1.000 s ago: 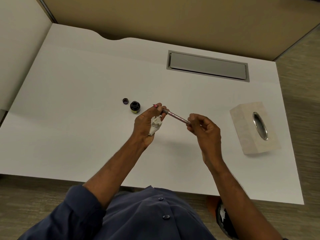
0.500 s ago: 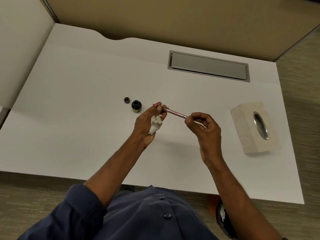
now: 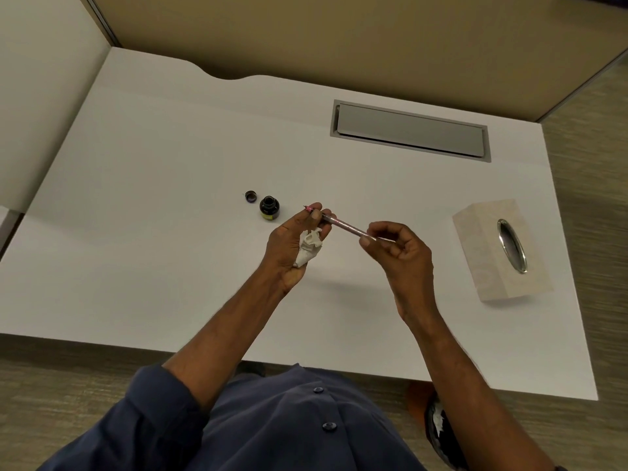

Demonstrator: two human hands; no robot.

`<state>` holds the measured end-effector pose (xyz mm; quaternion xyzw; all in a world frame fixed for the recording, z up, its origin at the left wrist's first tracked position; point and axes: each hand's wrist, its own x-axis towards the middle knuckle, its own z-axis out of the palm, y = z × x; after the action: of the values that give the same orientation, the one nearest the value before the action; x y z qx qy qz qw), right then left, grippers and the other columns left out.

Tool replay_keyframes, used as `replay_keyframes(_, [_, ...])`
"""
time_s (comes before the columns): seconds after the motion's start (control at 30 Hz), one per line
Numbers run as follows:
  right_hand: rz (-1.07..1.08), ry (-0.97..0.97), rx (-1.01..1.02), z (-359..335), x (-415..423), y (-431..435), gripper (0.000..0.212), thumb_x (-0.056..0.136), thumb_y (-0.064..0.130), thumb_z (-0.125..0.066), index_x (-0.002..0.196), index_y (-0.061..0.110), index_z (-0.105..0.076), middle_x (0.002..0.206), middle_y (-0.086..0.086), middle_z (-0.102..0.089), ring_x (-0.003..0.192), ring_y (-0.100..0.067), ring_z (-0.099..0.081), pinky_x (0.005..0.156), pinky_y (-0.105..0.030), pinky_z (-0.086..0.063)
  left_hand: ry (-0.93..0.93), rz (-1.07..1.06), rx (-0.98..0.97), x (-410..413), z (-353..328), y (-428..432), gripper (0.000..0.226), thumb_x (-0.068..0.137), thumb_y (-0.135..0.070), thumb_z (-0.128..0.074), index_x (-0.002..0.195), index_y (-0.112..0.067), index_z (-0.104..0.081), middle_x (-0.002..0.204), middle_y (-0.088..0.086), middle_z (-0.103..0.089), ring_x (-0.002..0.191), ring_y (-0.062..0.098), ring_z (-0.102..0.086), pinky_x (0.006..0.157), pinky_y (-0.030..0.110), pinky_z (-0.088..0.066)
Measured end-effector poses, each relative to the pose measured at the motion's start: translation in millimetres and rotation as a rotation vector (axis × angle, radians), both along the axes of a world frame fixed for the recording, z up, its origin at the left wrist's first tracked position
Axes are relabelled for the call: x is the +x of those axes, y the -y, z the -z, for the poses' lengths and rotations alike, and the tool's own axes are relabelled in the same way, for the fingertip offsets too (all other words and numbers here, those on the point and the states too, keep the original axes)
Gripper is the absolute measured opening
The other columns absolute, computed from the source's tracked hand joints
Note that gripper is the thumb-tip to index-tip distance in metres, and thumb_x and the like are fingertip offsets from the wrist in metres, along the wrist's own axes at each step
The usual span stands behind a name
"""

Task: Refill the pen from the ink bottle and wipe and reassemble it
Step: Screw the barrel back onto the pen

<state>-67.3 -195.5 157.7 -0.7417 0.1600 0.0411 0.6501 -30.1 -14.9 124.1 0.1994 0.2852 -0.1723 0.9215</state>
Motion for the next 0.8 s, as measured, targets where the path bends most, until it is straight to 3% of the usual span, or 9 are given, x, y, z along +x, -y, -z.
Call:
replay_keyframes(0.1, [-0.002, -0.025, 0.010, -0.4, 3.6, -0.8, 0.013, 0.090, 0.016, -0.077, 0.100, 0.008, -0.075, 0.086, -0.006, -0.077, 0.079, -0.015, -0.073, 0.076, -0.024, -0.058, 0.025, -0.027, -0.034, 0.6, 0.1, 0.6, 0.030, 0.101, -0.004, -0.050, 0.087, 0.001, -0.076, 0.107, 0.012, -0.058, 0.093, 0.024, -0.073, 0.079, 0.022, -0.058])
replay_keyframes(0.17, [0.042, -0.078, 0.044, 1.3, 5.8, -3.1, 0.023, 0.096, 0.027, -0.071, 0.098, 0.004, -0.074, 0.078, -0.009, -0.075, 0.070, -0.018, -0.071, 0.069, -0.025, -0.058, 0.044, -0.023, -0.007, 1.1, 2.0, 2.6, 0.024, 0.101, -0.005, -0.051, 0.094, 0.002, -0.072, 0.110, 0.014, -0.056, 0.092, 0.025, -0.072, 0.093, 0.031, -0.058])
replay_keyframes(0.27, [0.059, -0.077, 0.051, 1.4, 6.1, -3.8, 0.030, 0.100, 0.033, -0.064, 0.103, 0.005, -0.073, 0.086, -0.011, -0.075, 0.074, -0.020, -0.075, 0.069, -0.026, -0.060, 0.033, -0.031, -0.011, 2.3, 5.7, 5.3, 0.021, 0.100, -0.003, -0.051, 0.096, 0.004, -0.070, 0.108, 0.015, -0.057, 0.093, 0.027, -0.069, 0.095, 0.036, -0.057])
replay_keyframes(0.37, [-0.043, -0.015, -0.058, 2.8, 5.3, 0.9, 0.023, 0.089, 0.025, -0.078, 0.107, 0.013, -0.070, 0.100, -0.005, -0.075, 0.087, -0.017, -0.076, 0.079, -0.025, -0.060, 0.012, -0.022, -0.026, 3.0, 9.6, 3.5, 0.029, 0.100, -0.002, -0.051, 0.086, 0.001, -0.076, 0.108, 0.014, -0.058, 0.093, 0.027, -0.070, 0.092, 0.027, -0.055])
replay_keyframes(0.47, [-0.134, -0.005, -0.109, 1.5, 7.3, 1.8, 0.022, 0.085, 0.020, -0.083, 0.098, 0.008, -0.071, 0.088, -0.008, -0.075, 0.074, -0.015, -0.073, 0.072, -0.023, -0.058, 0.028, 0.012, -0.004, 3.0, 8.8, 2.9, 0.023, 0.095, -0.001, -0.056, 0.086, -0.001, -0.077, 0.104, 0.012, -0.061, 0.088, 0.025, -0.074, 0.107, 0.035, -0.039])
replay_keyframes(0.6, [-0.107, -0.087, -0.105, 3.0, 12.7, -0.4, 0.031, 0.097, 0.036, -0.069, 0.091, 0.006, -0.074, 0.076, -0.009, -0.075, 0.065, -0.019, -0.072, 0.070, -0.035, -0.060, 0.034, 0.008, -0.010, 6.5, 8.1, 3.4, 0.024, 0.100, -0.001, -0.050, 0.093, 0.002, -0.073, 0.093, 0.013, -0.065, 0.090, 0.024, -0.070, 0.100, 0.031, -0.053])
replay_keyframes(0.67, [-0.117, -0.100, -0.118, 4.6, 12.8, 0.3, 0.032, 0.097, 0.040, -0.067, 0.094, 0.009, -0.074, 0.081, -0.007, -0.076, 0.072, -0.019, -0.075, 0.077, -0.041, -0.063, 0.020, 0.019, -0.024, 7.8, 7.4, 3.8, 0.033, 0.102, -0.003, -0.047, 0.086, 0.002, -0.077, 0.085, 0.012, -0.070, 0.083, 0.022, -0.074, 0.095, 0.032, -0.046])
replay_keyframes(0.73, [-0.141, -0.038, -0.159, 3.3, 11.7, 2.5, 0.024, 0.090, 0.034, -0.077, 0.103, 0.015, -0.072, 0.095, 0.000, -0.075, 0.085, -0.012, -0.075, 0.082, -0.033, -0.063, 0.010, 0.016, -0.010, 8.2, 6.6, 4.2, 0.034, 0.102, -0.003, -0.048, 0.085, 0.002, -0.077, 0.085, 0.011, -0.072, 0.082, 0.022, -0.075, 0.095, 0.031, -0.047])
replay_keyframes(0.8, [-0.169, 0.049, -0.231, 0.7, 12.1, 4.8, 0.027, 0.082, 0.021, -0.086, 0.102, 0.015, -0.070, 0.100, 0.003, -0.074, 0.090, -0.008, -0.072, 0.076, -0.018, -0.058, -0.006, -0.009, 0.005, 8.8, 8.1, 4.2, 0.026, 0.102, -0.003, -0.049, 0.092, 0.003, -0.072, 0.089, 0.013, -0.069, 0.084, 0.023, -0.074, 0.101, 0.033, -0.052])
